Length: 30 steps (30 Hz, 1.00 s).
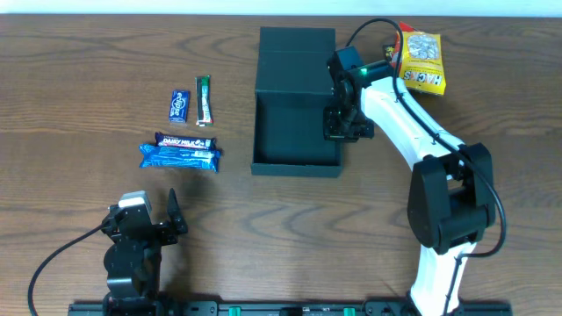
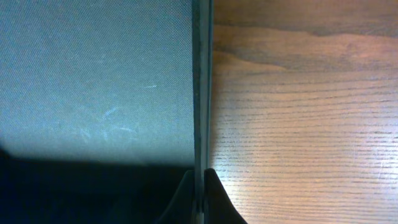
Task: Pack container
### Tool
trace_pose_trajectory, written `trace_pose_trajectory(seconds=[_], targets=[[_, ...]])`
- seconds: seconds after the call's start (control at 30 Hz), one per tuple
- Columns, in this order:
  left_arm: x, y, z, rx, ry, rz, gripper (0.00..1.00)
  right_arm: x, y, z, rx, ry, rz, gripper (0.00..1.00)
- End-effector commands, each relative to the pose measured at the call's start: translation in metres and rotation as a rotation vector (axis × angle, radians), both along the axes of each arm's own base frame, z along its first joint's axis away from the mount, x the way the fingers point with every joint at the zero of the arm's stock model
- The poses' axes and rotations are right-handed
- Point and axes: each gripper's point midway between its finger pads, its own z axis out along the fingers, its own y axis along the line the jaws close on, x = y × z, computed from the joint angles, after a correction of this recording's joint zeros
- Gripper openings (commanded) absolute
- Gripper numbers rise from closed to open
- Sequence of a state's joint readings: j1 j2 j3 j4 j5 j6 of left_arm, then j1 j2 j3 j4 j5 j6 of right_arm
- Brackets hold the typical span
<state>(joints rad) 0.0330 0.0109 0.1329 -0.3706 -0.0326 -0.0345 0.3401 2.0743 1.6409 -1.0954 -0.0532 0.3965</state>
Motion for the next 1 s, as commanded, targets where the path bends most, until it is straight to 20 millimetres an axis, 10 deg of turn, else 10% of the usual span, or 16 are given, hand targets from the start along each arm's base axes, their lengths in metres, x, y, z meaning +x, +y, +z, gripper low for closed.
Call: trace_pose_trajectory(seconds=[0.0, 0.97], targets=[[-0.001, 0.001, -0.010, -0.014, 0.019, 0.010, 0.95, -0.019, 0.008, -0.010, 0.009, 0.063, 0.007, 0.01], [-0.001, 0.001, -0.010, -0.014, 0.019, 0.010, 0.95, -0.062, 0.014, -0.025, -0.014, 0.184, 0.015, 0.01]])
